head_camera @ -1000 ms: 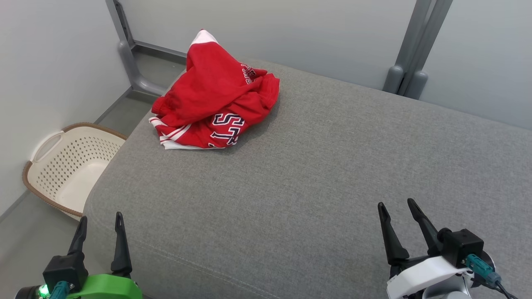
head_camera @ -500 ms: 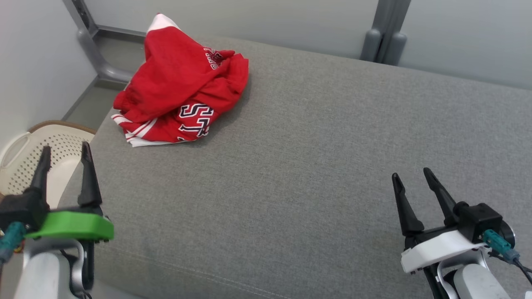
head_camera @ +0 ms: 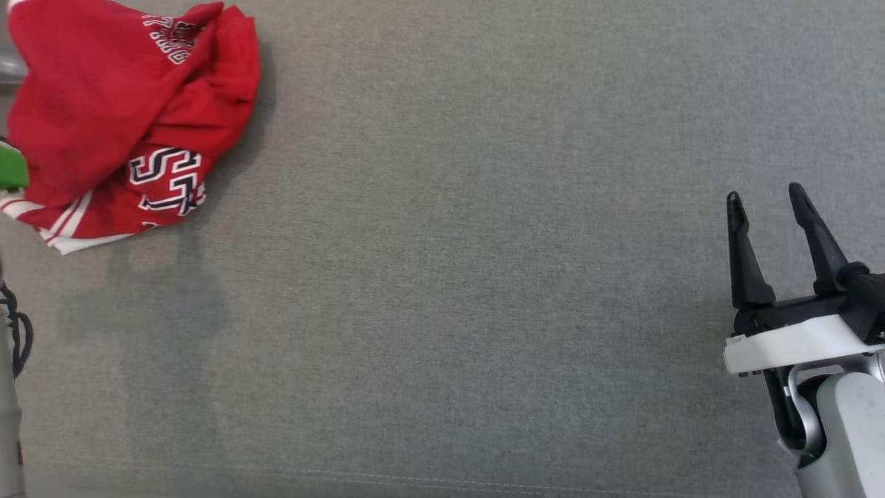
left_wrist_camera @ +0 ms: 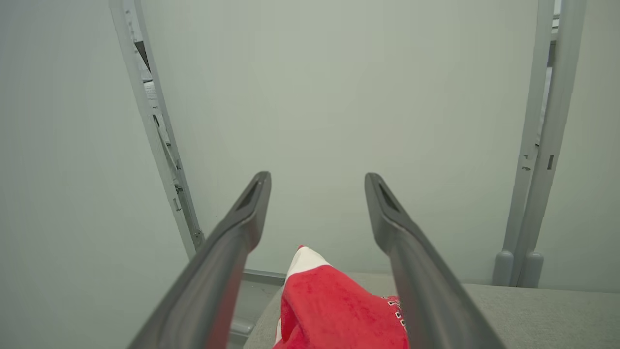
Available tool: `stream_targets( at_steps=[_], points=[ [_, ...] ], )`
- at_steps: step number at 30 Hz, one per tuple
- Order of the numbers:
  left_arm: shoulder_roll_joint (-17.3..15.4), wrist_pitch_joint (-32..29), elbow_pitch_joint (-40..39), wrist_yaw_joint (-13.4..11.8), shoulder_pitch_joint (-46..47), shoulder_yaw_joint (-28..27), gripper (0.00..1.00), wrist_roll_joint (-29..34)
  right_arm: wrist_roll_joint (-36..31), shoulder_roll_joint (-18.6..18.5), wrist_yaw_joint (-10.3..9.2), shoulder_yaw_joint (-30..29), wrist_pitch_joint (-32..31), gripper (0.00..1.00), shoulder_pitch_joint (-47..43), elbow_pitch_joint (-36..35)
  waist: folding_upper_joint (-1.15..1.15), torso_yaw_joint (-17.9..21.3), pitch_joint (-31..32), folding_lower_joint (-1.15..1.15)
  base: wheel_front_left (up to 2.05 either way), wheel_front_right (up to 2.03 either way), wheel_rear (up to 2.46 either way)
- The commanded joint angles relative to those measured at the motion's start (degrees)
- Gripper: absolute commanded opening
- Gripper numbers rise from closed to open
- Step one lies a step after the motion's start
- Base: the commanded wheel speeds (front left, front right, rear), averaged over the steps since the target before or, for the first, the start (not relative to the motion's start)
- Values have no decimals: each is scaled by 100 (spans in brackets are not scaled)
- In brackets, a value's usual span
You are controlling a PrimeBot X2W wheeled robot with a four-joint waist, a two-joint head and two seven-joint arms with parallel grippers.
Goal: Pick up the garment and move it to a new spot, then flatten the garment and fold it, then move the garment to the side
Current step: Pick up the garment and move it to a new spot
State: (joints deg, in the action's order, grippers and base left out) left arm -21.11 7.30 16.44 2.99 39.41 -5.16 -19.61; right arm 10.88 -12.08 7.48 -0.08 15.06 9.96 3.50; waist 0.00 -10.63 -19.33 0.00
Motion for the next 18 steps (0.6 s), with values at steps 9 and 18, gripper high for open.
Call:
stream_targets(
  at_steps=[9,18],
  points=[
    [-421,-684,1243,91,860,-16,100,-202,-64,-6,2,-173,18,100,146,-186,0,928,-1062,0,0,0,0],
    [-571,-1488,2430,115,917,-111,100,-502,-98,3,2,-126,18,100,185,-172,0,986,-1011,0,0,0,0]
  ],
)
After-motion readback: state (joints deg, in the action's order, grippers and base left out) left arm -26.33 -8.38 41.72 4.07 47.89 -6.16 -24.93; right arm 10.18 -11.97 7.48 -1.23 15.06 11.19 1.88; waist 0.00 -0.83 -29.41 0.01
